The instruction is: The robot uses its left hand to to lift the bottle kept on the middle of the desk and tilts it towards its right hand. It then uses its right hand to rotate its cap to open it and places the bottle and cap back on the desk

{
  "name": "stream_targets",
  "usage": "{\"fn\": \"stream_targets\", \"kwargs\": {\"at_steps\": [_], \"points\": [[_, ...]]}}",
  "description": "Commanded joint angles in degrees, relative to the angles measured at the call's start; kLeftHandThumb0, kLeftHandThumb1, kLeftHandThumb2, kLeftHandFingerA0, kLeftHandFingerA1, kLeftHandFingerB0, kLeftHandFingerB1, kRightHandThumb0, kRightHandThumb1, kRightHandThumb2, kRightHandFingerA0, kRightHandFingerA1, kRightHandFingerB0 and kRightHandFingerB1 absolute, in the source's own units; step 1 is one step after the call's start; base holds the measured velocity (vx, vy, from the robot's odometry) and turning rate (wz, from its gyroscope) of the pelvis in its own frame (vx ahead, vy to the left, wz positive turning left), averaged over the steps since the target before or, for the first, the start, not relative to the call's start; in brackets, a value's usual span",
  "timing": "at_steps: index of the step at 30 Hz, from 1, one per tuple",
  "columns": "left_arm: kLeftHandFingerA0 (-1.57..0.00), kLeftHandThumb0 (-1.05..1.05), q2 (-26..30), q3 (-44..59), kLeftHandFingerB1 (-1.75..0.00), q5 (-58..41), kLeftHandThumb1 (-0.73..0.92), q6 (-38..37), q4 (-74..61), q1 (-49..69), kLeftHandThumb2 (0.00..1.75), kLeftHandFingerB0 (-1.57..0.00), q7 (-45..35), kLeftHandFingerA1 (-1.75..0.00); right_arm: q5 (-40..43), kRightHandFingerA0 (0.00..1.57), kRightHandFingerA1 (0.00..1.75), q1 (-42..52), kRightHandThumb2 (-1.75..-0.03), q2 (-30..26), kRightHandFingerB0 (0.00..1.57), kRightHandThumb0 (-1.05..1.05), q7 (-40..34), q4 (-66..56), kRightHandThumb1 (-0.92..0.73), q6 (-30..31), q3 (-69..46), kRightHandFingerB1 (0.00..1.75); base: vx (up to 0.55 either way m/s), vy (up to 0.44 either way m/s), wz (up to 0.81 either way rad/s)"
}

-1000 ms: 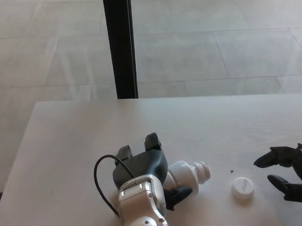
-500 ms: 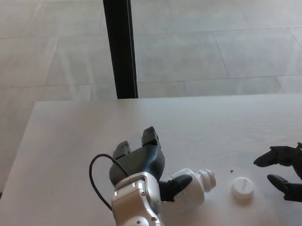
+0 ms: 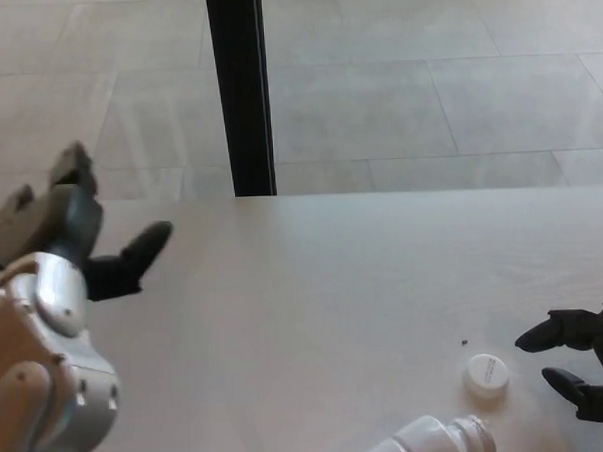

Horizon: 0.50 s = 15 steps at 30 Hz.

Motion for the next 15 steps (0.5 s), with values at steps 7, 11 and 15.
{"fn": "stream_targets", "kwargs": {"at_steps": [7, 11, 15], "points": [[0.0, -1.03, 7.87, 44.57, -0.33, -21.16, 0.71, -19.77, 9.78, 31.39, 1.13, 0.0, 5.04, -0.59, 22.01, 0.19, 0.55, 10.4, -0.8, -14.65, 0.09, -0.63, 9.68, 3.09, -0.5, 1.37, -29.34, 0.38, 0.0, 0.0, 0.0], [0.0, -1.03, 4.33, 51.47, -0.38, -24.25, 0.69, -19.28, 11.44, 37.38, 1.09, 0.0, 4.34, -0.63, 26.7, 0.02, 0.38, 12.41, -0.91, -16.41, 0.03, -0.72, 11.97, 6.84, -0.53, 5.46, -37.82, 0.32, 0.0, 0.0, 0.0], [0.0, -1.05, 1.48, 56.74, -0.38, -29.28, 0.68, -22.65, 19.05, 41.23, 1.1, 0.0, 4.92, -0.61, 30.63, 0.0, 0.33, 11.34, -0.94, -17.74, 0.06, -0.78, 9.57, 17.29, -0.57, 4.71, -45.4, 0.31, 0.0, 0.0, 0.0]]}}
